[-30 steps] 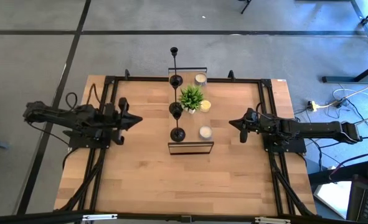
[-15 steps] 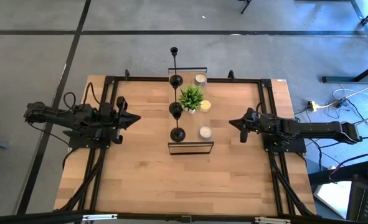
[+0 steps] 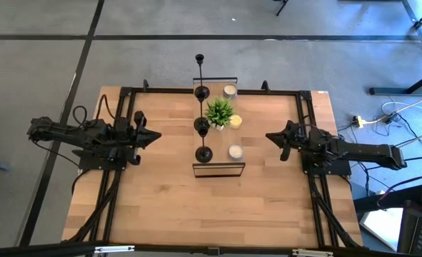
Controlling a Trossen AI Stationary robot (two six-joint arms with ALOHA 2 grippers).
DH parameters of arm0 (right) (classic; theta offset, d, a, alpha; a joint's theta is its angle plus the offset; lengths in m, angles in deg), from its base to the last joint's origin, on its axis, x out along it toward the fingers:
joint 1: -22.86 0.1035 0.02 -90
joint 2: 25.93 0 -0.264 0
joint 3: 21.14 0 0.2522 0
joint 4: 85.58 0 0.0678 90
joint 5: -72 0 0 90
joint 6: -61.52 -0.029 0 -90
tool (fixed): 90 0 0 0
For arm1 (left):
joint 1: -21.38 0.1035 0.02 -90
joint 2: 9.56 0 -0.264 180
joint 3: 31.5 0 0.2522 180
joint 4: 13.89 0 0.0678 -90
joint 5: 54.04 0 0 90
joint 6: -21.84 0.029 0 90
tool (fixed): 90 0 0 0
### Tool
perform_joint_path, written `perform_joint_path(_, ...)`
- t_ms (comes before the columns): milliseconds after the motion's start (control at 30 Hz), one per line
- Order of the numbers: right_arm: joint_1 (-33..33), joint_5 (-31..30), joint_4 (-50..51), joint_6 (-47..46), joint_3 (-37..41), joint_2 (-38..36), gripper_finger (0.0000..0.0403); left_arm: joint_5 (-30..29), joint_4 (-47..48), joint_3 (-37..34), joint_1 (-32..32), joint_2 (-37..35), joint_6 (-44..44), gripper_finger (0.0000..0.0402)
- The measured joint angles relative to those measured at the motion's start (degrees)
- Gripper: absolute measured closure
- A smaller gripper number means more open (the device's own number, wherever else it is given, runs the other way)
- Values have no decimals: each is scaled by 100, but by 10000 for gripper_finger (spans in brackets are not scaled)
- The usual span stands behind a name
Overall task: Pick & Place candle stick holders
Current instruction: Return to Home Position
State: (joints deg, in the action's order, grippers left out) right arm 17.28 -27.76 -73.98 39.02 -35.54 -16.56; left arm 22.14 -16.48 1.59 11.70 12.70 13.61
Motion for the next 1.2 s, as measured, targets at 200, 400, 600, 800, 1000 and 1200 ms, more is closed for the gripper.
perform_joint_path(200,0,0,-2,0,0,-298,402,130,298,0,2,-1,236,400)
perform_joint_path(400,0,0,-3,0,0,-468,402,109,373,0,2,-2,210,400)
perform_joint_path(600,0,0,-6,0,2,-613,402,112,375,0,2,-2,241,400)
perform_joint_path(800,0,-7,-2,0,4,-702,402,113,615,-2,2,0,287,400)
perform_joint_path(1000,0,-7,-2,0,4,-683,402,133,84,-331,2,-4,216,400)
perform_joint_path(1200,0,-7,-4,0,4,-683,402,131,-557,-826,2,-4,137,400)
